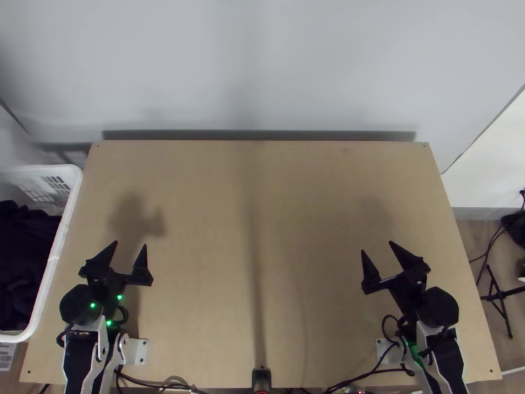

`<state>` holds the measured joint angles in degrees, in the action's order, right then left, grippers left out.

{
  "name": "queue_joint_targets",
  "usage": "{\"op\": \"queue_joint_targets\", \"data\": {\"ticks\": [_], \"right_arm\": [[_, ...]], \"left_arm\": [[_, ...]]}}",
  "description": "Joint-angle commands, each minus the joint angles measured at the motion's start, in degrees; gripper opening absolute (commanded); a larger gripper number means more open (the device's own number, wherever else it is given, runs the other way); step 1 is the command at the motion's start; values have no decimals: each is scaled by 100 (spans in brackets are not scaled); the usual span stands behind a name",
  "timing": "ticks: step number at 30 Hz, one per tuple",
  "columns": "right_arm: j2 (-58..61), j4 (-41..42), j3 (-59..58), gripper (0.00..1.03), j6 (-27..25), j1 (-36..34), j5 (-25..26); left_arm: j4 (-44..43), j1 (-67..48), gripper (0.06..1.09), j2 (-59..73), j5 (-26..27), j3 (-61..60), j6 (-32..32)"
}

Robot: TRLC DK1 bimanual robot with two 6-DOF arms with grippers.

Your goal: Fold the t-shirt

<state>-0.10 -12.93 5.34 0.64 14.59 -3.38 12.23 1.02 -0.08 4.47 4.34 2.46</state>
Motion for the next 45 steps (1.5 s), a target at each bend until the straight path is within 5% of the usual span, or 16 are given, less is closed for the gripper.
{"op": "queue_joint_targets", "data": {"ticks": [1, 37, 45], "right_arm": [[1, 1, 2, 98, 6, 0, 4], [1, 1, 2, 98, 6, 0, 4], [1, 1, 2, 98, 6, 0, 4]], "left_arm": [[-1, 4, 104, 8, 1, 6, 0], [-1, -304, 104, -1, 1, 6, 0], [-1, -857, 104, -1, -16, -3, -518]]}}
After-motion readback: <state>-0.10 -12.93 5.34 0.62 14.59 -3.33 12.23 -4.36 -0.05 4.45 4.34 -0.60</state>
